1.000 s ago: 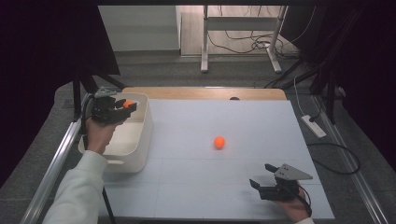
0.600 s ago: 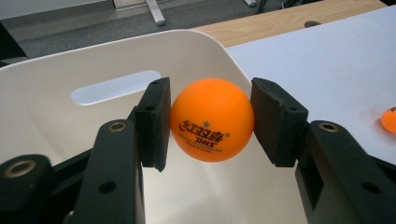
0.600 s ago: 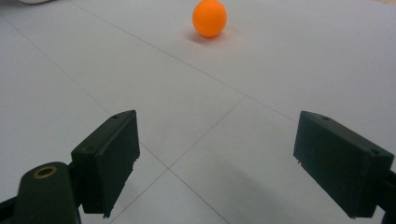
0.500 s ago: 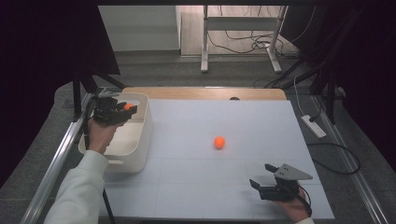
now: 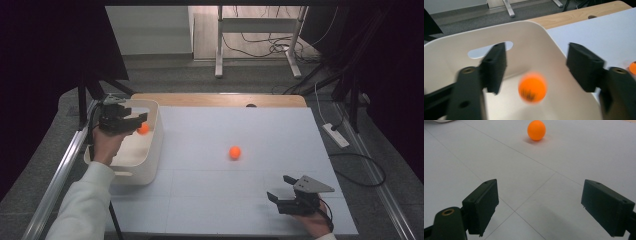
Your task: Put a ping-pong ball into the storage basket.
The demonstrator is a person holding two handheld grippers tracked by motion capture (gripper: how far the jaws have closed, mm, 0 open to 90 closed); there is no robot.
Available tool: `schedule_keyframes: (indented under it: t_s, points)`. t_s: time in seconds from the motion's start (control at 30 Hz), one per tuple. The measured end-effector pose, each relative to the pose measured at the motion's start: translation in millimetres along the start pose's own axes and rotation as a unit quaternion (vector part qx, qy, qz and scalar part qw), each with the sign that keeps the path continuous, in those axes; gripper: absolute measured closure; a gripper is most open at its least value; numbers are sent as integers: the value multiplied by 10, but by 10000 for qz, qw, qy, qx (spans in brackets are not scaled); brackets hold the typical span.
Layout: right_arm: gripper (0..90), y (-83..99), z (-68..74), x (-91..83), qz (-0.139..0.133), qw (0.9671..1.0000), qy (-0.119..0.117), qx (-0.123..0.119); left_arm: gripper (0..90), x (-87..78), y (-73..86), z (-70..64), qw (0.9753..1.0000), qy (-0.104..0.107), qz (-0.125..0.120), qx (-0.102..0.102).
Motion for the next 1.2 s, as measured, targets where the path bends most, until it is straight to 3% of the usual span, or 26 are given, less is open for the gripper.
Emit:
schedule_keyframes:
  t_s: [0.23, 0.33, 0.6, 0.77, 1.0, 1.2]
  points:
    - [145, 1, -5, -5, -10, 10000, -9, 10, 217, -94, -36, -45, 9992, 266, -300, 7]
    - [145, 0, -6, -4, -14, 10000, -10, 13, 208, -134, -46, -98, 9982, 391, -430, 112]
    - [145, -2, -21, 0, -28, 10000, 1, 52, 194, -205, -58, -210, 9951, 724, -646, 210]
    - [145, -8, -29, 29, -3, 10000, -14, 94, 192, -234, -60, -264, 9939, 811, -690, 280]
    - [145, -19, -45, 41, -7, 9999, -4, 111, 192, -294, -40, -354, 9907, 1031, -835, 319]
    - [145, -20, -51, 43, -8, 9999, 18, 118, 193, -330, -17, -482, 9855, 1316, -1014, 333]
Point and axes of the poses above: each handheld gripper's, and its own axes: x roughly forward along the jaws, y roughly out of its underside, z roughly to its left, the point moved 2 cm from there along x, roughly forward along the jaws, and after that the axes turned 4 degrees about x, right-handed, at the moved point
